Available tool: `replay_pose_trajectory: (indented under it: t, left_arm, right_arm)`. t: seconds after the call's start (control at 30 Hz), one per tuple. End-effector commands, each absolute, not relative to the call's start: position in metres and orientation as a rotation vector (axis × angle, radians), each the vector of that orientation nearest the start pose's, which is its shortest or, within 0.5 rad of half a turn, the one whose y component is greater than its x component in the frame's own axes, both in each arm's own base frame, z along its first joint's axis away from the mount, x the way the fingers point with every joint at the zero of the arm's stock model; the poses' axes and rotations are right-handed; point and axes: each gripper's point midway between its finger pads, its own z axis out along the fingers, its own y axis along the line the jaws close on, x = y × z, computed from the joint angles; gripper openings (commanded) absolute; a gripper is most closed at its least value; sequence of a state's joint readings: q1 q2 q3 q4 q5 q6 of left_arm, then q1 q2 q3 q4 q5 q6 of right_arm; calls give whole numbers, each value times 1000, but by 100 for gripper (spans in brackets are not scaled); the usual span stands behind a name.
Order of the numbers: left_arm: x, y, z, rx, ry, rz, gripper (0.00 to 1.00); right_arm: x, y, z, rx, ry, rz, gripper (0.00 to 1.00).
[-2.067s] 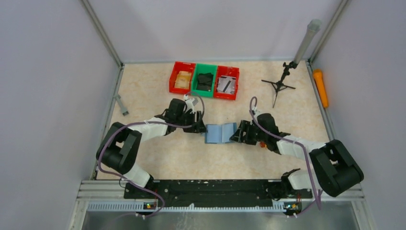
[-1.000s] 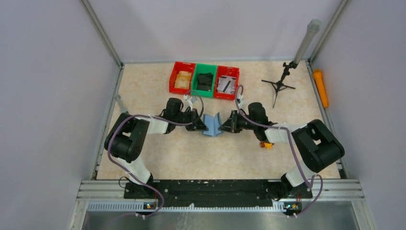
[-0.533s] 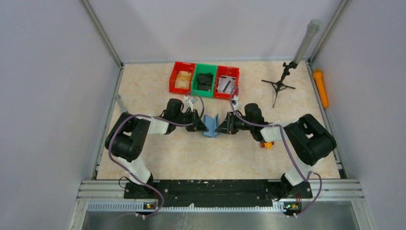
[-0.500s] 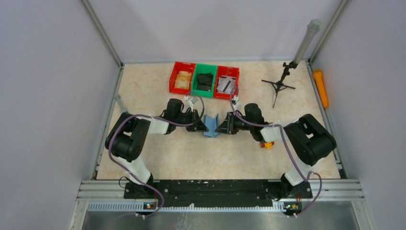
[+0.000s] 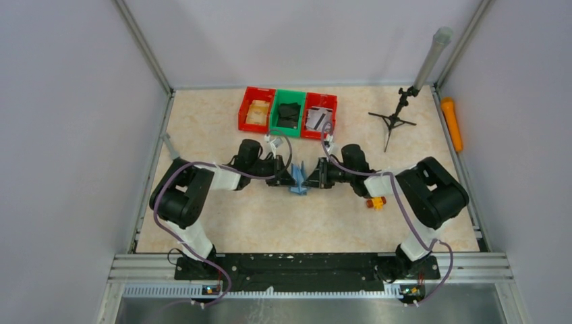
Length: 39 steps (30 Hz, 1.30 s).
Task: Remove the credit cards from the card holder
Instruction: Close the card holder at the center of the board.
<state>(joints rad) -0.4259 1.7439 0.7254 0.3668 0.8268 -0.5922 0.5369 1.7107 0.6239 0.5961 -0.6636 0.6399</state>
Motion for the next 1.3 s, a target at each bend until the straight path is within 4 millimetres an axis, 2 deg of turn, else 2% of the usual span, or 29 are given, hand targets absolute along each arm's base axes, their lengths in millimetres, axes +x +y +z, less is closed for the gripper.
replay_pose_trajectory:
  t: [0.0, 0.13, 0.27, 0.37, 0.4, 0.43, 0.53, 0.63, 0.8, 0.93, 1.0, 1.07, 1.17, 1.27]
  left_arm:
    - [265, -299, 80, 441, 2272, -1542, 4]
    - [265, -299, 80, 444, 2274, -1528, 4]
    - [267, -296, 84, 449, 2272, -1494, 6]
    - [268, -292, 83, 448, 2291, -1449, 9]
    - [268, -291, 83, 445, 2294, -1442, 11]
    - [269, -291, 85, 445, 2292, -1438, 15]
    - [269, -288, 88, 439, 2294, -1424, 34]
    - [269, -287, 90, 442, 2284, -1420, 43]
    - [265, -291, 94, 447, 2263, -1483, 40]
    - [264, -293, 97, 448, 2238, -1521, 28]
    - [264, -293, 97, 446, 2235, -1523, 25]
    - [264, -293, 98, 448, 2230, -1523, 24]
    - [265, -292, 100, 445, 2219, -1519, 25]
    - [267, -289, 101, 431, 2215, -1518, 33]
  right_arm:
    - [270, 308, 45, -337, 2307, 1288, 10]
    - [273, 304, 42, -327, 2323, 1246, 11]
    - [275, 299, 57, -338, 2258, 1218, 14]
    - [280, 286, 67, -300, 2205, 1170, 16]
    - [282, 282, 68, -280, 2193, 1156, 19]
    - [283, 277, 67, -261, 2192, 1142, 24]
    - [287, 270, 55, -216, 2243, 1102, 25]
    - [286, 273, 35, -215, 2338, 1105, 25]
    - [285, 278, 27, -211, 2363, 1138, 18]
    - [284, 278, 27, -219, 2365, 1140, 17]
    - [279, 285, 33, -257, 2332, 1211, 17]
    - [273, 293, 46, -299, 2274, 1304, 21]
    - [272, 294, 53, -311, 2240, 1320, 30]
    - [274, 291, 57, -300, 2222, 1287, 40]
